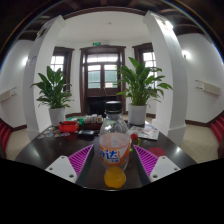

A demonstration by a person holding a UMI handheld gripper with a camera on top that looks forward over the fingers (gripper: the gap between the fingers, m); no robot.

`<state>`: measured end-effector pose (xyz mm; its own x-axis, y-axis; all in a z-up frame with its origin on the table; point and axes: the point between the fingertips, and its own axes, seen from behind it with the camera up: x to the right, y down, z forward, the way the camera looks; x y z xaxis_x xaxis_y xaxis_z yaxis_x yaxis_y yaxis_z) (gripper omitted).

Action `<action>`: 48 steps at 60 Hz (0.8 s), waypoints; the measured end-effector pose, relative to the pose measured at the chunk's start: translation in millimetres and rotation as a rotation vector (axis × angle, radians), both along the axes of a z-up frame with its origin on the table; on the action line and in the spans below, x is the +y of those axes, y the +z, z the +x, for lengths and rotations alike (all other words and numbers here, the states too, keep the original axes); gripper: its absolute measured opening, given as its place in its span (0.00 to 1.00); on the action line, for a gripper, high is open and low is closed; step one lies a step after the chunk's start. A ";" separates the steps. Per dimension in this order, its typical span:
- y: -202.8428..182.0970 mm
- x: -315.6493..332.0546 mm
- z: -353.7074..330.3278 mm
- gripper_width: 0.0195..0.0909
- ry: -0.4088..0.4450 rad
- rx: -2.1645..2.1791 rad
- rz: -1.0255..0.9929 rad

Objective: Pour water

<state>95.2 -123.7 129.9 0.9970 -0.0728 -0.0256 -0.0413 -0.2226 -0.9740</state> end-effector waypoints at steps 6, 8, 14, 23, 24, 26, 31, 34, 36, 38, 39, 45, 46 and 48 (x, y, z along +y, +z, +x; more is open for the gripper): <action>1.1 18.3 -2.0 0.77 0.018 -0.012 0.026; 1.5 22.8 -2.4 0.71 0.025 -0.012 0.034; 1.1 32.4 6.8 0.46 -0.005 -0.011 0.061; 6.7 32.5 7.9 0.31 -0.003 0.008 0.128; 7.3 32.4 7.6 0.29 -0.001 0.001 0.134; 7.1 32.2 4.5 0.25 0.012 -0.013 0.139; 6.2 33.7 2.6 0.22 0.030 -0.043 0.145; 8.9 37.4 3.5 0.21 0.040 -0.051 0.144; 7.5 37.3 2.3 0.21 0.037 -0.052 0.143; 6.5 37.5 1.4 0.21 0.031 -0.048 0.139; 5.7 37.2 1.2 0.21 0.026 -0.045 0.134; 8.5 38.1 -15.9 0.21 0.030 -0.003 0.125; 10.1 39.1 -20.8 0.22 0.032 0.016 0.127; 13.9 42.5 -32.6 0.21 0.039 0.063 0.136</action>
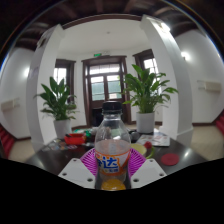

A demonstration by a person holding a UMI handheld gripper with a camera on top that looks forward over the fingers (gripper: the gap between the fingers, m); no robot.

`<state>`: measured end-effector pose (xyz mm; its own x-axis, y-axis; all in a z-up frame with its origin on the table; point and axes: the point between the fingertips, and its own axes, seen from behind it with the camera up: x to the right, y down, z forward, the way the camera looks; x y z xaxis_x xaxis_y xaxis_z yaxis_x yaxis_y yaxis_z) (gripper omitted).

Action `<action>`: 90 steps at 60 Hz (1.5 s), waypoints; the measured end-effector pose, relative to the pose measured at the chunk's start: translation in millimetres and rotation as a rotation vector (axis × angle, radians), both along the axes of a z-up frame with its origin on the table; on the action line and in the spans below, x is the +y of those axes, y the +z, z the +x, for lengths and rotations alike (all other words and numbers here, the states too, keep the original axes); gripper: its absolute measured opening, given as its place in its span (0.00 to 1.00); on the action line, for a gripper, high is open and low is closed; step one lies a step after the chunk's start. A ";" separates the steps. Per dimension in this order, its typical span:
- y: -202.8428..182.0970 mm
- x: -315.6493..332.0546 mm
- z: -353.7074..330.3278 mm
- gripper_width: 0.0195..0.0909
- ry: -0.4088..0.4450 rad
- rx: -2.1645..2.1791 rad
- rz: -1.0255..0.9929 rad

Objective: Pour water

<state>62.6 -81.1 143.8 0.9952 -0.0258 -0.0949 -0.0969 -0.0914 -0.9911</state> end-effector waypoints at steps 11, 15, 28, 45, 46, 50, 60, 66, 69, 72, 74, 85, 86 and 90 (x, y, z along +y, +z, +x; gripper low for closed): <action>8.7 35.3 -53.7 0.21 0.032 0.429 -0.003; 8.2 50.2 -58.7 0.24 0.012 0.639 -0.009; 28.0 87.4 -58.0 0.24 -0.022 1.197 0.067; 38.8 107.2 -30.1 0.24 -0.052 1.776 0.147; 38.3 108.3 -29.7 0.24 -0.052 1.803 0.150; 31.8 111.1 -28.0 0.24 -0.062 1.919 0.160; 23.5 104.9 -23.3 0.24 -0.084 2.063 0.196; 22.2 111.8 -28.0 0.24 -0.082 2.021 0.151; 24.1 113.4 -28.2 0.24 -0.079 2.001 0.150; 28.3 110.3 -30.7 0.24 -0.073 1.962 0.152; 31.7 112.7 -31.5 0.24 -0.068 1.916 0.145; 75.6 116.0 -35.5 0.24 -0.006 1.418 0.095; 82.1 117.6 -33.6 0.24 0.003 1.359 0.098; 115.2 110.4 -29.6 0.24 0.029 1.113 0.121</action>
